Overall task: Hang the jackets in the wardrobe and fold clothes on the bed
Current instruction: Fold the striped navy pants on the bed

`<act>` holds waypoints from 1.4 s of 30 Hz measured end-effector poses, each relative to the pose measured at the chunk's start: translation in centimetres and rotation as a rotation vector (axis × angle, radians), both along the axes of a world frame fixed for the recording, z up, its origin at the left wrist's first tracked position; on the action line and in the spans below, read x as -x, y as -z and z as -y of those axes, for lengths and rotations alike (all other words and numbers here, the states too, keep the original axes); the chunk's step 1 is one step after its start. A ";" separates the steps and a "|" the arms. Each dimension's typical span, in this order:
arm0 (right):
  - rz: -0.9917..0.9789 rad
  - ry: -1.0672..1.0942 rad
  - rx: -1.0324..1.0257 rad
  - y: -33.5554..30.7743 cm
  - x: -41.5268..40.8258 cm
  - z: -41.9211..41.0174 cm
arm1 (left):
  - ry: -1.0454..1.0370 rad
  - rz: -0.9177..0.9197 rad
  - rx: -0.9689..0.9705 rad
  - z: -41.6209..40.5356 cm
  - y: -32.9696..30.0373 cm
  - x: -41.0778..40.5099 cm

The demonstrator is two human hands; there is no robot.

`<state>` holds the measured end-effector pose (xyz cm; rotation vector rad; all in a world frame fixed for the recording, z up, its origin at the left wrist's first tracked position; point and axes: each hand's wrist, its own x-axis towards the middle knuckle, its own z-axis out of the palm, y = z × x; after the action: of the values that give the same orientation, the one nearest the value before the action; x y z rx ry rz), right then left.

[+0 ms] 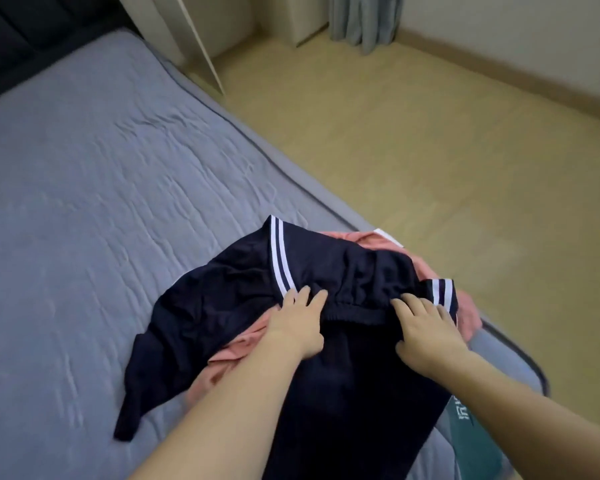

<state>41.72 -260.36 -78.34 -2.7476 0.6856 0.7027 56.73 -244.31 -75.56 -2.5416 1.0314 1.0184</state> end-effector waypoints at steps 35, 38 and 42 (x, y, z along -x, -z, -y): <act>0.899 -0.592 -0.302 -75.4 -11.9 -56.1 | -0.757 0.864 0.230 -68.6 -78.3 4.6; 1.051 -0.626 -0.364 -83.4 -10.8 -60.6 | -0.865 0.788 0.477 -74.4 -85.4 8.2; 1.089 -0.750 -0.365 -88.8 -9.9 -64.3 | -0.882 0.731 0.689 -78.9 -89.4 11.4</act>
<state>51.64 -196.10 10.42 -2.4324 -0.6433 -0.5556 45.30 -165.39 13.86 -3.5580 -0.0151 -0.3254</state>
